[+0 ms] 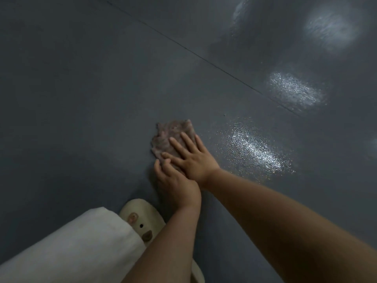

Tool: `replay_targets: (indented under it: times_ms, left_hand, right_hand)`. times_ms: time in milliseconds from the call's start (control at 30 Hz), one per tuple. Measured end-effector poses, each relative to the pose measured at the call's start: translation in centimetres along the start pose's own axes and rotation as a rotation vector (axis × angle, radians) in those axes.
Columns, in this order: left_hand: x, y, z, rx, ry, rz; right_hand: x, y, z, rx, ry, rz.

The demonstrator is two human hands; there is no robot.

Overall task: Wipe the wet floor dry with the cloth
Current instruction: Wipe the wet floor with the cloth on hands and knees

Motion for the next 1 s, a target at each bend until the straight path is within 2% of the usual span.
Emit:
replay_targets:
  times_ms: [167, 300, 367, 567, 800, 1000]
  left_hand:
    - [-0.4, 2.2, 0.8, -0.223, -0.191, 0.082]
    - [-1.1, 3.8, 2.4, -0.519, -0.431, 0.185]
    - [-1.0, 4.4, 2.8, -0.604, -0.530, 0.267]
    - [-1.1, 5.5, 2.9, -0.704, -0.791, 0.409]
    - [-1.6, 5.8, 2.9, -0.758, -0.882, 0.394]
    - [-1.9, 5.5, 3.4, -0.755, -0.814, 0.354]
  right_hand:
    - [2.1, 1.7, -0.3, 0.144, -0.095, 0.226]
    - [7.4, 5.2, 0.3, 0.188, -0.221, 0.608]
    - [9.2, 7.7, 1.3, 0.200, -0.280, 0.733]
    - [13.3, 17.0, 4.9, 0.190, -0.381, 1.043]
    - [13.7, 26.1, 8.6, 0.173, -0.509, 1.371]
    - [12.8, 24.1, 8.4, 0.170, -0.601, 1.431]
Point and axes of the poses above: each hand's wrist, its own y-axis away from the middle knuckle, its own z-axis out of the palm, x = y × z, the point moved 7 cm from there along -y, towards the middle knuckle, and after that the axes turned 3 degrees about z, right-handed, at the moved point
